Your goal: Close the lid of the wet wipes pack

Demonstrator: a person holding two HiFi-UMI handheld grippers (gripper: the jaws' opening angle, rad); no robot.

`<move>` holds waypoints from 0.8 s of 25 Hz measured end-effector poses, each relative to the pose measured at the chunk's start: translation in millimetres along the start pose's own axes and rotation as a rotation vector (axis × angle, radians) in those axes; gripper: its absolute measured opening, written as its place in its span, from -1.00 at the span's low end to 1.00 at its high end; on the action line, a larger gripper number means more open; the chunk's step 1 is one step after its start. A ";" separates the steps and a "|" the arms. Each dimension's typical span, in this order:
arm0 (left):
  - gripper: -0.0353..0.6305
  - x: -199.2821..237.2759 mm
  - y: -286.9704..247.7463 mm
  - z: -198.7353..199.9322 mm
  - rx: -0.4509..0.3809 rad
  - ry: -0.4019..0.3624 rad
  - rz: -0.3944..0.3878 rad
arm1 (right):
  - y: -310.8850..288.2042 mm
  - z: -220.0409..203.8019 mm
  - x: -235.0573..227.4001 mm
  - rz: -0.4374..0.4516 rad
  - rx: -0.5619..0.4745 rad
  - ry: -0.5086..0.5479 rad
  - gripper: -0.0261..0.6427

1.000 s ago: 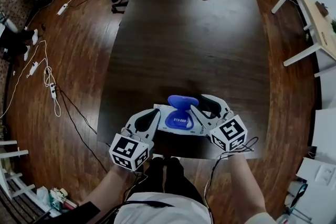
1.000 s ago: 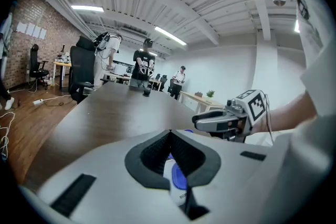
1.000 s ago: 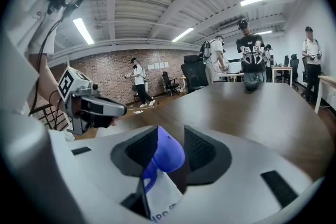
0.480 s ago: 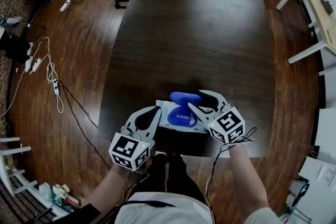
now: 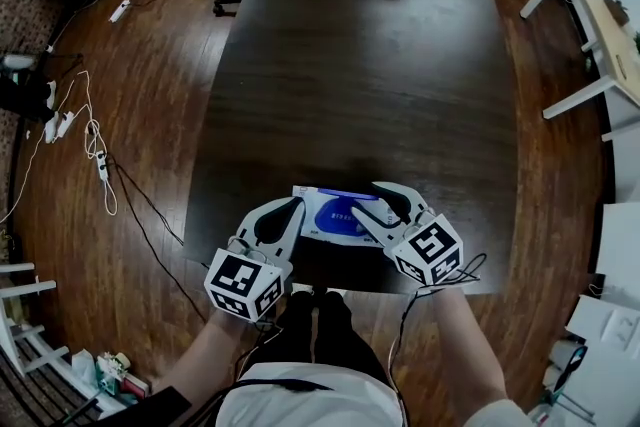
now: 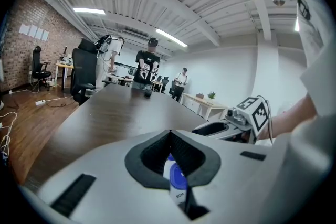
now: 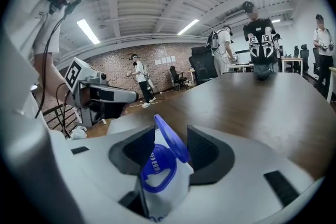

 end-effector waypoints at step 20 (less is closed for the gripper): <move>-0.89 -10.6 21.1 -11.5 -0.009 -0.015 -0.012 | -1.4 -31.5 49.3 0.025 0.043 -0.045 -0.39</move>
Point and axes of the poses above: the fingertips, and each gripper's own axes: y backward along the fingers, x to its left, z out of its top, the point moved 6 cm from there along y, backward along the fingers, and after that the axes turned 15 degrees about x, right-handed, at the moved point
